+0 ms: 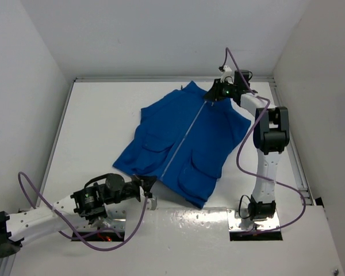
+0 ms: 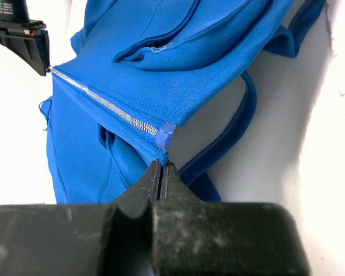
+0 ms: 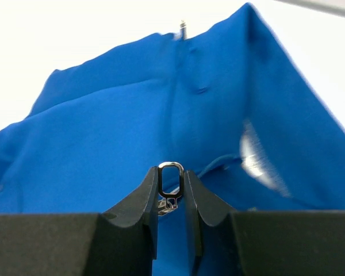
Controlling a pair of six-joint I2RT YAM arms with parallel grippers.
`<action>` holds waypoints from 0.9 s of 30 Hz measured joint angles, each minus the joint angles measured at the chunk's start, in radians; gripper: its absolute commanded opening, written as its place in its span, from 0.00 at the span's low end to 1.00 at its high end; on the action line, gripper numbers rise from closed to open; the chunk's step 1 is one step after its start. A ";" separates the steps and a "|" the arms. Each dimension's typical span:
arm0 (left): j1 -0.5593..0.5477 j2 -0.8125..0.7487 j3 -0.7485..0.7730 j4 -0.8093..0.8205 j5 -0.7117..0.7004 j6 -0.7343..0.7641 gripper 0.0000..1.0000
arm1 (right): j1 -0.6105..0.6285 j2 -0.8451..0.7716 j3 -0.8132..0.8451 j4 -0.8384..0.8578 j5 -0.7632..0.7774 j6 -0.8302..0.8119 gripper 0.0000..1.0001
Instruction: Zip up the jacket
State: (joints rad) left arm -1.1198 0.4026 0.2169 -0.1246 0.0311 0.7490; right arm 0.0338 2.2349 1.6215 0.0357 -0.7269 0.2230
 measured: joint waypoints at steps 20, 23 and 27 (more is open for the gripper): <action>-0.001 -0.080 0.040 -0.171 -0.027 0.030 0.00 | -0.089 0.136 0.166 -0.092 0.170 -0.138 0.00; -0.001 -0.085 0.046 -0.185 -0.043 0.032 0.00 | -0.090 0.138 0.179 -0.107 0.171 -0.146 0.00; -0.001 -0.080 0.050 -0.188 -0.065 0.032 0.12 | -0.090 0.138 0.187 -0.113 0.171 -0.156 0.34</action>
State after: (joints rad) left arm -1.1206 0.3225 0.2665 -0.3126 -0.0338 0.7811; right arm -0.0559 2.3726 1.8088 -0.0769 -0.5556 0.0673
